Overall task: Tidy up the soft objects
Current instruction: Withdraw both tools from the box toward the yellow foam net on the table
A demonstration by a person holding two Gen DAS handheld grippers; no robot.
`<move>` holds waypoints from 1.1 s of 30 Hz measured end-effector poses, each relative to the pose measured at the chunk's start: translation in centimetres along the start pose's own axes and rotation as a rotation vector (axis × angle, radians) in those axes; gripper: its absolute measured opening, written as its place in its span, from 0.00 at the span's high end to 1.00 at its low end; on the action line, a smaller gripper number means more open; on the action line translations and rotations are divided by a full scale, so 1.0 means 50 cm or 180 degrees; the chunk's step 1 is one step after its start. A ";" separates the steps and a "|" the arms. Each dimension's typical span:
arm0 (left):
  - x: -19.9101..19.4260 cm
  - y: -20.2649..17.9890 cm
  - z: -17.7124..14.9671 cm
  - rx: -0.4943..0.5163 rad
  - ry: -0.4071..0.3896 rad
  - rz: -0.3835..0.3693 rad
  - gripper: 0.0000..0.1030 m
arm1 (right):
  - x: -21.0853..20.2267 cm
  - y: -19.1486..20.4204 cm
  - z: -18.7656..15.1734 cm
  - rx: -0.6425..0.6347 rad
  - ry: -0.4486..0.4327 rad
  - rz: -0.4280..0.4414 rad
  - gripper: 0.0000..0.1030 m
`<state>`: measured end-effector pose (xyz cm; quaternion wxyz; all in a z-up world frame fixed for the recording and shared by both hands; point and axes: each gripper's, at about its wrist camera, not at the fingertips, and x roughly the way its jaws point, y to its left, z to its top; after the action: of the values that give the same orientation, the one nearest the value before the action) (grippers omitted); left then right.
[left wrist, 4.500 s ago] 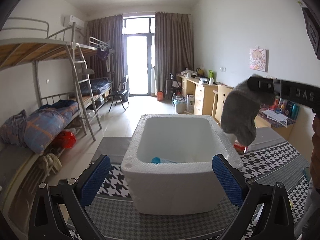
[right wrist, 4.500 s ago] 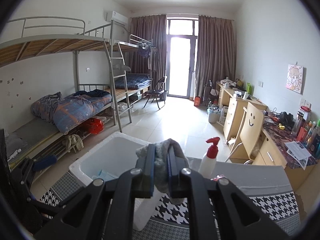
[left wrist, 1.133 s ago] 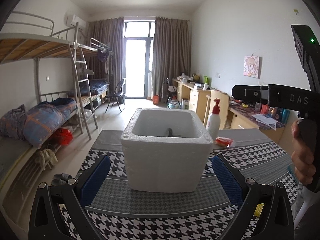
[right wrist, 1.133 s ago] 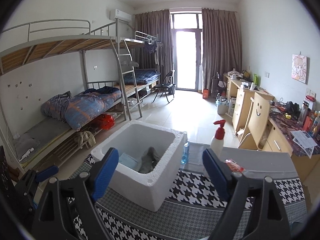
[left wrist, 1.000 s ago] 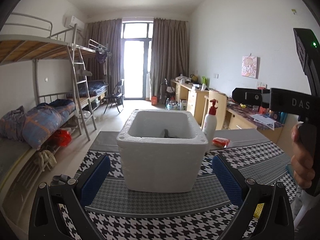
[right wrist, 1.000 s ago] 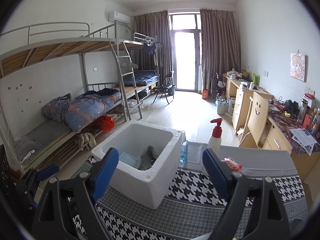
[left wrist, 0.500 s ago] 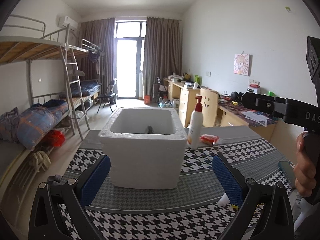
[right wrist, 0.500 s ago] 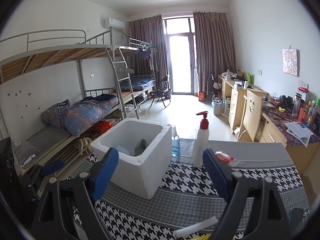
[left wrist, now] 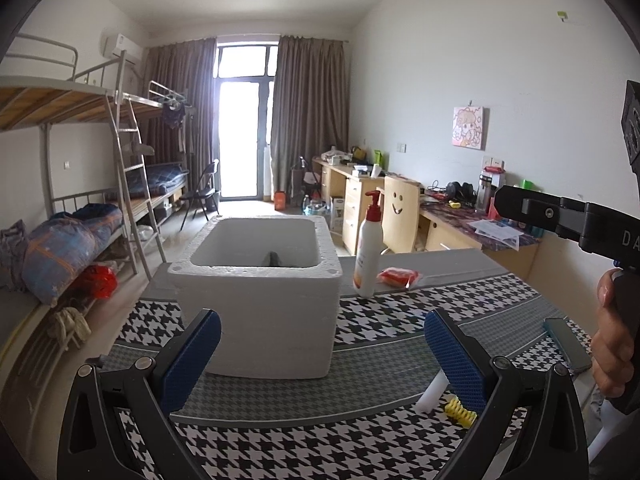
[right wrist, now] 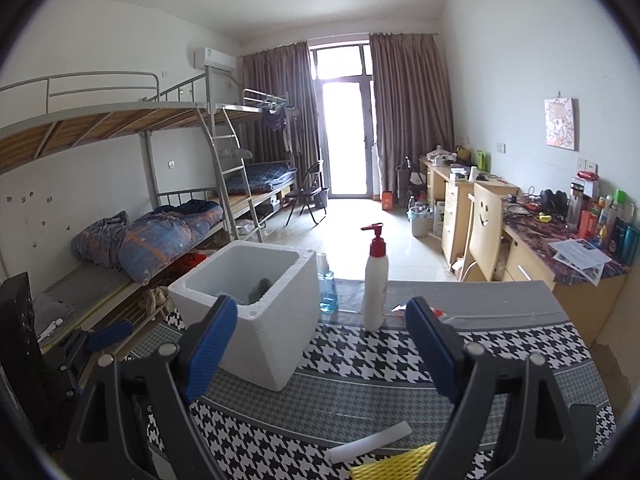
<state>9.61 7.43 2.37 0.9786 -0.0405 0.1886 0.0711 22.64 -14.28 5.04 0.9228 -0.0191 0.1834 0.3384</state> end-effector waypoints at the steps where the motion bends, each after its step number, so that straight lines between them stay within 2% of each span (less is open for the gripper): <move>1: 0.000 -0.003 0.000 0.0006 0.0000 -0.0008 0.01 | -0.002 -0.001 -0.002 -0.0001 -0.0001 -0.0012 0.14; 27: 0.014 -0.049 -0.007 0.0117 -0.0028 -0.0263 0.01 | -0.061 -0.037 -0.043 0.0121 -0.0068 -0.0295 0.13; 33: 0.023 -0.061 -0.012 0.0134 0.0011 -0.0347 0.01 | -0.074 -0.045 -0.057 0.0134 -0.0106 -0.0442 0.11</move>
<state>10.92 4.50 1.55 0.9814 -0.0302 0.1892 0.0137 20.52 -18.76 3.49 0.9471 -0.0067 0.1733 0.2700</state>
